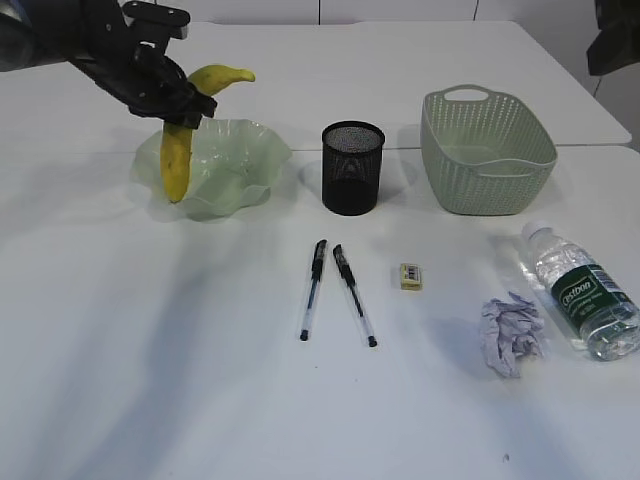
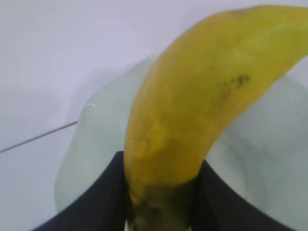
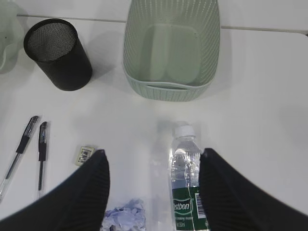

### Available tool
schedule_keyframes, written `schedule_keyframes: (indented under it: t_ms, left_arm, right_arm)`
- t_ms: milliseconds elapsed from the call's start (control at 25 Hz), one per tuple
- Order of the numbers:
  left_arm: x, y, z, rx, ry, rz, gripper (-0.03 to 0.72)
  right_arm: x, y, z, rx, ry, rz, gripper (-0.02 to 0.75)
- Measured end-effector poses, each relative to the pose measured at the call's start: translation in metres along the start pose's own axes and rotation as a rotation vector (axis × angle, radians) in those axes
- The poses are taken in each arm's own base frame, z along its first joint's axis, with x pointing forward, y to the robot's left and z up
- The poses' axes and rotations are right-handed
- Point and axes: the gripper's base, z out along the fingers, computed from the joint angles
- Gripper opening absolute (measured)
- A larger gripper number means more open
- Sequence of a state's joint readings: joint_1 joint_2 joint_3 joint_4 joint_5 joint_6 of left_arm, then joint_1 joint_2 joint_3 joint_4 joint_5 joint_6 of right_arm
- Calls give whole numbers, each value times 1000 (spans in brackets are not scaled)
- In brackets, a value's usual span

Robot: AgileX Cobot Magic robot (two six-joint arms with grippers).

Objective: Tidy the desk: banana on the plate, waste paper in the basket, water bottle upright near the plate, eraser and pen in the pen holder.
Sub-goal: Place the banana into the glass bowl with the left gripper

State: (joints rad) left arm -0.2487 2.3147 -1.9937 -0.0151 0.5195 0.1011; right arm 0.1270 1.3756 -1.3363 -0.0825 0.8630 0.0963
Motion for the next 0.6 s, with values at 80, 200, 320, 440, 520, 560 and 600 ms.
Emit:
schedule_keyframes:
  t_ms: [80,200,320,440,520,560,600]
  left_arm:
    - [1,0,0,2,6,-2,218]
    - [1,0,0,3,7,-4,218]
    - [3,-1,3,5,15,-3,218]
    - [6,-2,6,6,24,-3,218]
    - [9,-2,10,7,33,-4,218]
    - [11,-2,13,10,42,-7,218]
    - [13,-2,15,10,48,-7,218]
  right_arm:
    - [-1,0,0,-1,-8,0,444]
    - [-1,0,0,-1,-14,0,443]
    - [-2,0,0,-2,-17,0,444]
    - [-2,0,0,1,-21,-3,444]
    - [-2,0,0,3,-23,-5,444]
    - [-2,0,0,3,-23,-5,444]
    - [-2,0,0,5,-23,-6,444]
